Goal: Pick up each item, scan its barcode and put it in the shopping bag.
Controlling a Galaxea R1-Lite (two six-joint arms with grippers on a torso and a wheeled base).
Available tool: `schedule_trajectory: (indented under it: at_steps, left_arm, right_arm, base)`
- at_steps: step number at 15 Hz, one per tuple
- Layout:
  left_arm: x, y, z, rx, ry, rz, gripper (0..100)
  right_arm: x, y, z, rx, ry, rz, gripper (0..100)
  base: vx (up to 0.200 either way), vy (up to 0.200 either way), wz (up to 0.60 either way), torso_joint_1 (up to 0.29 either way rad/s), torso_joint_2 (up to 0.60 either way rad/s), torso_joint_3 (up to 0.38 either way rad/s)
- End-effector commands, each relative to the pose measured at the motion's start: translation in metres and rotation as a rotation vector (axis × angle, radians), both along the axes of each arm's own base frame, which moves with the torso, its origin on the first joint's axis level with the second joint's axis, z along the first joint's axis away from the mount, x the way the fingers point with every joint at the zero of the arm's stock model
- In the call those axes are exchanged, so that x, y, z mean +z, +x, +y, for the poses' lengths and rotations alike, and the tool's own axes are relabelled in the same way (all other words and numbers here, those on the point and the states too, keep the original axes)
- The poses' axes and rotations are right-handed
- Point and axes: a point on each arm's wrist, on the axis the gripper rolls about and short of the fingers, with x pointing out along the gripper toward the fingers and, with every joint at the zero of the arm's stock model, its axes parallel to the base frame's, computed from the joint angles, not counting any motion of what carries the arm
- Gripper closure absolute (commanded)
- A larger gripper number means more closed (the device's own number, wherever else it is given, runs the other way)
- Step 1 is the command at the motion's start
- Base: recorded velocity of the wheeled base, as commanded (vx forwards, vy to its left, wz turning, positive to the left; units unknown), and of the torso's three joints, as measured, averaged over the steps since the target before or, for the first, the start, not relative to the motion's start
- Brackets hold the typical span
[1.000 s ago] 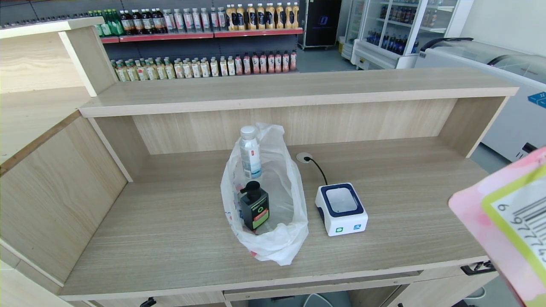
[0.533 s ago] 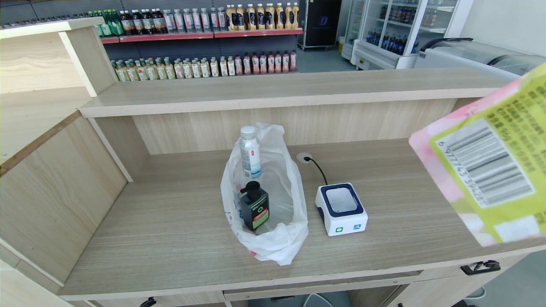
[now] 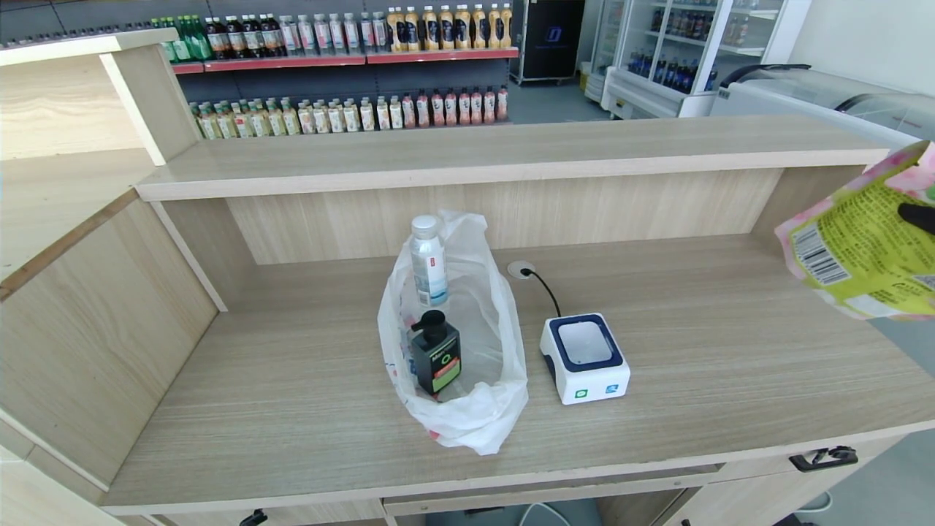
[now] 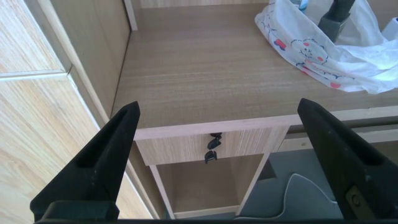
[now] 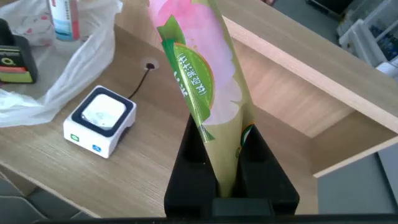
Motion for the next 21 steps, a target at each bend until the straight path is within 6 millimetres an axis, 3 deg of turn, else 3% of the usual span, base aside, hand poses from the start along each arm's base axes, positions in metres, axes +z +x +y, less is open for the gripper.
schedule_trajectory:
  at_steps: [1, 6, 9, 12, 13, 16, 21]
  left_arm:
    - [0.0, 0.0, 0.0, 0.0, 0.0, 0.001, 0]
    - [0.0, 0.0, 0.0, 0.0, 0.0, 0.001, 0]
    - [0.0, 0.0, 0.0, 0.0, 0.0, 0.001, 0]
    - [0.0, 0.0, 0.0, 0.0, 0.0, 0.001, 0]
    - [0.0, 0.0, 0.0, 0.0, 0.0, 0.001, 0]
    - [0.0, 0.0, 0.0, 0.0, 0.0, 0.001, 0]
    - [0.0, 0.0, 0.0, 0.0, 0.0, 0.001, 0]
  right_arm:
    - [-0.005, 0.003, -0.01, -0.051, 0.007, 0.022, 100]
    - [-0.007, 0.013, -0.013, -0.123, -0.045, 0.005, 100]
    - [-0.007, 0.035, 0.0, -0.049, -0.091, -0.008, 100]
    - [-0.027, 0.056, 0.004, 0.022, -0.237, -0.006, 100]
    - [-0.043, 0.067, 0.01, 0.105, -0.272, 0.018, 100]
    - [-0.063, 0.085, 0.01, 0.24, -0.435, -0.037, 100]
    - [-0.063, 0.104, 0.013, 0.295, -0.581, -0.164, 100]
  base:
    - [0.0, 0.0, 0.0, 0.0, 0.0, 0.0]
    - [0.0, 0.0, 0.24, 0.003, 0.0, 0.0]
    - [0.0, 0.0, 0.6, 0.006, 0.0, 0.004]
    - [0.0, 0.0, 0.2, 0.004, 0.0, -0.001]
    - [0.0, 0.0, 0.0, 0.0, 0.0, 0.0]
    - [0.0, 0.0, 0.0, 0.0, 0.0, 0.0]
    - [0.0, 0.0, 0.0, 0.0, 0.0, 0.0]
